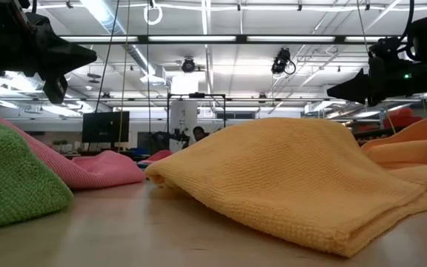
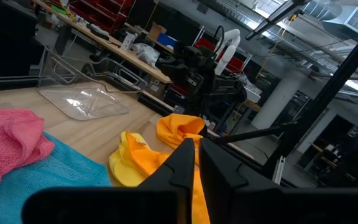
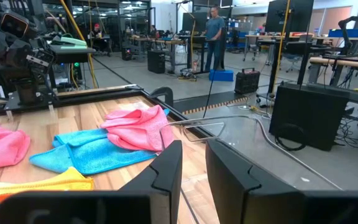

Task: Fold microfiber towels
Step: Fold the top pink microfiber cloth

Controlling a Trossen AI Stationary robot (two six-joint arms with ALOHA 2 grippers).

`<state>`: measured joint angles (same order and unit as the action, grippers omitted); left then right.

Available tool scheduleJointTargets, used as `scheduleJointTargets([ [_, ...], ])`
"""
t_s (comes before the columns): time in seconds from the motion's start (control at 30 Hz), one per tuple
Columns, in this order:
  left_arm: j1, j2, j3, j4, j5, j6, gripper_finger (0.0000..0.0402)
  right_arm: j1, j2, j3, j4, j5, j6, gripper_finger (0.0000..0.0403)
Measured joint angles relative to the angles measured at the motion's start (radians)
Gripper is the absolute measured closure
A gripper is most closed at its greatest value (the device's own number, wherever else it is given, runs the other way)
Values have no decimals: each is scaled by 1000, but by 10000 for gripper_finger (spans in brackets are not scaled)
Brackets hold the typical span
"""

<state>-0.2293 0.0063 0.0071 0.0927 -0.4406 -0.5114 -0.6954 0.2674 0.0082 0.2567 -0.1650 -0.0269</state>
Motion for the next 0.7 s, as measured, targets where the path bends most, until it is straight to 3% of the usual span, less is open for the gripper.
scheduleJointTargets([
  [0.37,0,0,0,27,5,0,370,0,0,0,0,0,0,322],
  [0.7,0,0,0,126,94,281,383,-1,0,0,0,5,0,322],
])
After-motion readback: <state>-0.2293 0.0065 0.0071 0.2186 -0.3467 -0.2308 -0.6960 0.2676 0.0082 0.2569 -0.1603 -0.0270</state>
